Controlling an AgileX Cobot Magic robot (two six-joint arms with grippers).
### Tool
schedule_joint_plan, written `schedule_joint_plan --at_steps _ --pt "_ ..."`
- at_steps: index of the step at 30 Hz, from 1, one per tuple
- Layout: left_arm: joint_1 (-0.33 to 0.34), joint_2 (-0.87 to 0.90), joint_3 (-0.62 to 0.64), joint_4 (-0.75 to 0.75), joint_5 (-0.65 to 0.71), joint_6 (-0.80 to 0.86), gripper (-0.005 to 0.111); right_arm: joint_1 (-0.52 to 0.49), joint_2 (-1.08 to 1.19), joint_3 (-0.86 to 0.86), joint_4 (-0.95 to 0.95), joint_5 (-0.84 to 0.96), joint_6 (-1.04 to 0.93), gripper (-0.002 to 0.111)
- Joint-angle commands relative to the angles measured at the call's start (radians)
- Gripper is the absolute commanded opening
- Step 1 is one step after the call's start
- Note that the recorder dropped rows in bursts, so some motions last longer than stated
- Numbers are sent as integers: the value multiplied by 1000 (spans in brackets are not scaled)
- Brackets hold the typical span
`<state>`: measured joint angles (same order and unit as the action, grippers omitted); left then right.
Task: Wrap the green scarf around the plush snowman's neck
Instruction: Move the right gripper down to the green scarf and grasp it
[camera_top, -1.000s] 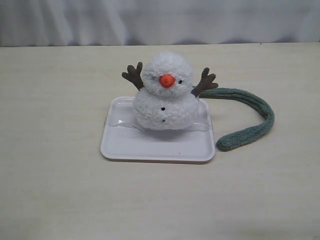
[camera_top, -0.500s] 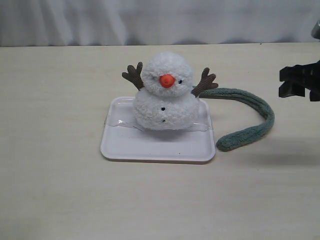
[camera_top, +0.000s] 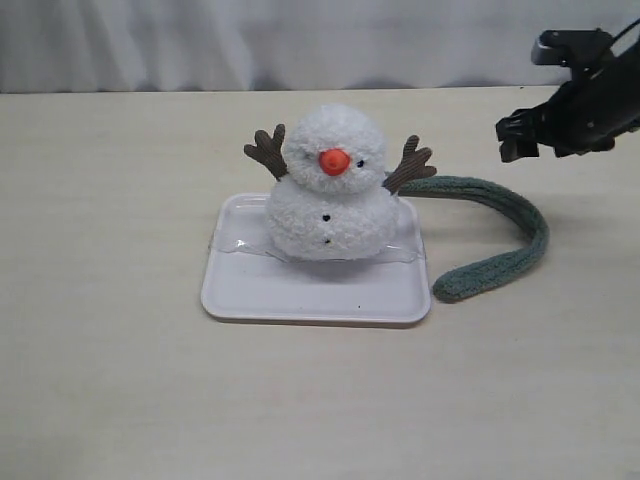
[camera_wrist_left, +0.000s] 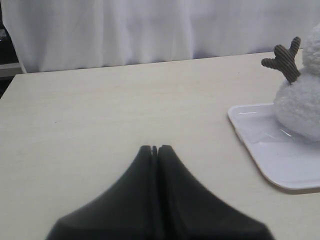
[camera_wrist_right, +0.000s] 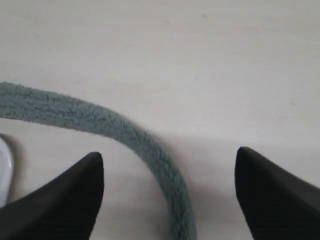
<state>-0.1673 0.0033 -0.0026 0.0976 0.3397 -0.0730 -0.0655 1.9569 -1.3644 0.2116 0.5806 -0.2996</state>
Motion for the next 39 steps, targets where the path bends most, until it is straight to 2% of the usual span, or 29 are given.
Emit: schedule_joint_plan --at_steps 1,4,8,18,20,25,27,30,33,36,37,39 --pt "-8 -3 3 -2 -12 -3 0 69 140 -160 -161 20 27 69" --pt "-8 -3 3 -2 -12 -3 0 101 244 -262 -260 20 28 69" --pt "-8 -3 3 -2 -12 -3 0 103 308 -289 -273 33 -49 69" --pt "-8 -3 3 2 -12 -3 0 103 243 -289 -277 45 -77 69" --pt "-8 -3 3 2 -12 -3 0 103 218 -289 -272 80 -146 69" --pt "-8 -3 3 2 -12 -3 0 103 211 -285 -162 260 -518 69" --pt "-8 -3 3 2 -12 -3 0 103 231 -281 -134 277 -590 69" --pt "-8 -3 3 2 -12 -3 0 103 274 -281 -183 240 -552 69" --pt "-8 -3 3 2 -12 -3 0 103 310 -281 -355 175 -416 69" --pt "-8 -3 3 2 -12 -3 0 103 349 -281 -328 169 -402 69" --pt "-8 -3 3 2 -12 -3 0 103 353 -281 -320 169 -402 67" --pt "-8 -3 3 -4 -12 -3 0 103 356 -281 -301 180 -399 44"
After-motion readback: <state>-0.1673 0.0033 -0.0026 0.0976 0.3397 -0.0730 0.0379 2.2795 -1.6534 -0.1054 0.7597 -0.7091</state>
